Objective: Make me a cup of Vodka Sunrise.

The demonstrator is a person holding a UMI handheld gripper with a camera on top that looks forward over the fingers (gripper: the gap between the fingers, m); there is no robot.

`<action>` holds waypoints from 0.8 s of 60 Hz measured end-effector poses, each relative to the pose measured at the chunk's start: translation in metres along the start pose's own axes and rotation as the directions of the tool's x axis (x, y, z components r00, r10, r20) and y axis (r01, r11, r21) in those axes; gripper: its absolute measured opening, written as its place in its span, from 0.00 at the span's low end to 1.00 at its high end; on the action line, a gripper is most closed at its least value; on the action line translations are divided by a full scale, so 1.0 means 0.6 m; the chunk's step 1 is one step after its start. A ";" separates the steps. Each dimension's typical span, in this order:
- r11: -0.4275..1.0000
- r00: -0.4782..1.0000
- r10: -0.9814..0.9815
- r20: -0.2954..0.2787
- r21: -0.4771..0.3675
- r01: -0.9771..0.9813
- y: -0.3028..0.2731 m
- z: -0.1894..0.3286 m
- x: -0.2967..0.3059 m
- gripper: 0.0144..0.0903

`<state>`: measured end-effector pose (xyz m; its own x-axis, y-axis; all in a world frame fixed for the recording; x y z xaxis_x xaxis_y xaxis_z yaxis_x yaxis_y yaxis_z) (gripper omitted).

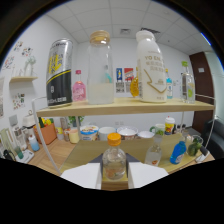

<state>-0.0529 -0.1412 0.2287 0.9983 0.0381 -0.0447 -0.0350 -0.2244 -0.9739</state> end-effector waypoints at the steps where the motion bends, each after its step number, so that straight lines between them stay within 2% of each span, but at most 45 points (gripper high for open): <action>1: 1.000 1.000 0.003 0.001 -0.002 -0.003 0.003 -0.006 0.000 0.27; 6: 1.000 1.000 0.020 -0.001 -0.014 -0.020 0.032 -0.031 0.001 0.27; 12: 0.997 1.000 0.031 -0.006 -0.067 -0.031 0.100 -0.043 0.002 0.27; 28: 0.988 0.999 0.035 -0.016 -0.149 -0.037 0.244 -0.032 0.000 0.27; 48: 0.965 0.999 -0.002 -0.034 -0.261 -0.007 0.335 -0.008 0.011 0.27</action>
<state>-0.0529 -0.1907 0.0337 0.9994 0.0054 -0.0352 -0.0285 -0.4712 -0.8816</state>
